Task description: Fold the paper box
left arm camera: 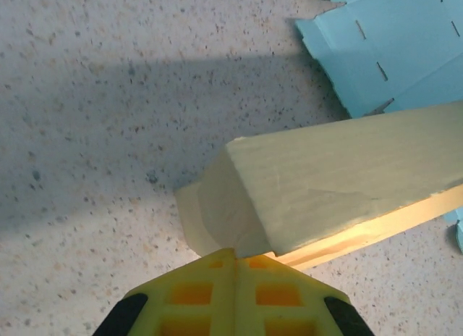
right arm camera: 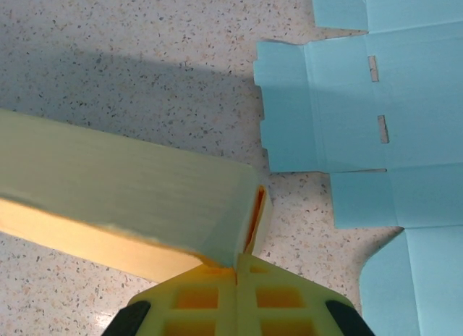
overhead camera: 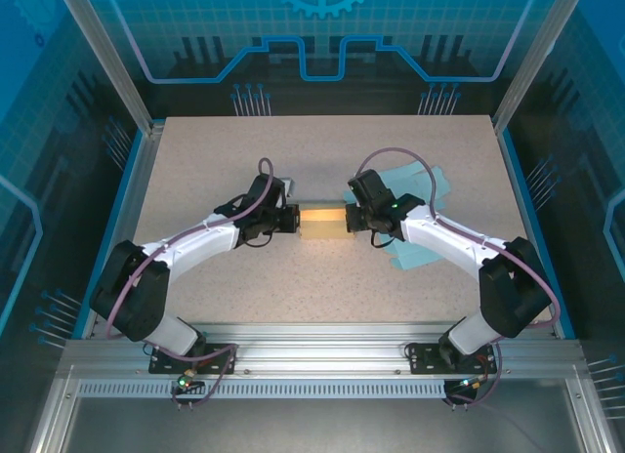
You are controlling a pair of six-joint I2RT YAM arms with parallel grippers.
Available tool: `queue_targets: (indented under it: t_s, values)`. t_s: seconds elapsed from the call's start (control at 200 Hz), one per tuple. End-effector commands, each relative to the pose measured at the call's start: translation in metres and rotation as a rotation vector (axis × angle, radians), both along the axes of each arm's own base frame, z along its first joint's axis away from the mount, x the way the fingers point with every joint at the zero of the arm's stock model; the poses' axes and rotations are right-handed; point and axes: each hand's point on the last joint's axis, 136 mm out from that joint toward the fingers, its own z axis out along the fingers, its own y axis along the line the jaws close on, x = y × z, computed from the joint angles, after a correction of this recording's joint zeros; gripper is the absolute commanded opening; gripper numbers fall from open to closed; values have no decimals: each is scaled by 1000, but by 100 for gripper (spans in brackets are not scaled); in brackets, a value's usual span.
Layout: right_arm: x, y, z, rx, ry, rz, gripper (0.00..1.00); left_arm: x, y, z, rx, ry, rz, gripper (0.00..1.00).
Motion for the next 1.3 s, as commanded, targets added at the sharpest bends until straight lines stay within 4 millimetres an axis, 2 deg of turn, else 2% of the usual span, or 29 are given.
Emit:
queue_targets:
  t_s: [0.0, 0.12, 0.255, 0.33, 0.535, 0.715, 0.815, 1.056, 1.161, 1.296]
  values:
    - [-10, 6, -6, -8, 30, 34, 0, -24, -6, -17, -63, 124, -4, 0]
    - [-9, 7, -5, -4, 26, 35, 0, -21, -13, 0, -120, 93, -9, 0]
    - [-9, 8, -5, -5, 28, 40, 0, -21, -12, -3, -113, 104, -7, 0]
    - [-9, 9, -5, -4, 28, 42, 0, -21, -11, 2, -120, 90, -3, 0]
    - [-7, 10, 0, -5, 17, 46, 0, -21, -2, 42, -47, 10, -44, 0]
    - [-6, 12, 2, -1, 17, 47, 0, -23, 22, 64, 93, -53, -36, 17]
    - [-5, 12, 7, 3, 14, 45, 0, -24, 32, 60, 187, -53, -67, 26]
    - [-5, 15, 19, 18, 6, 51, 0, -22, 26, 41, 258, -50, -196, 46]
    - [-5, 15, 19, 20, 9, 53, 0, -16, 25, 32, 299, -41, -218, 46]
    - [-6, 16, 17, 22, 18, 55, 0, -2, 29, 18, 356, -20, -208, 40]
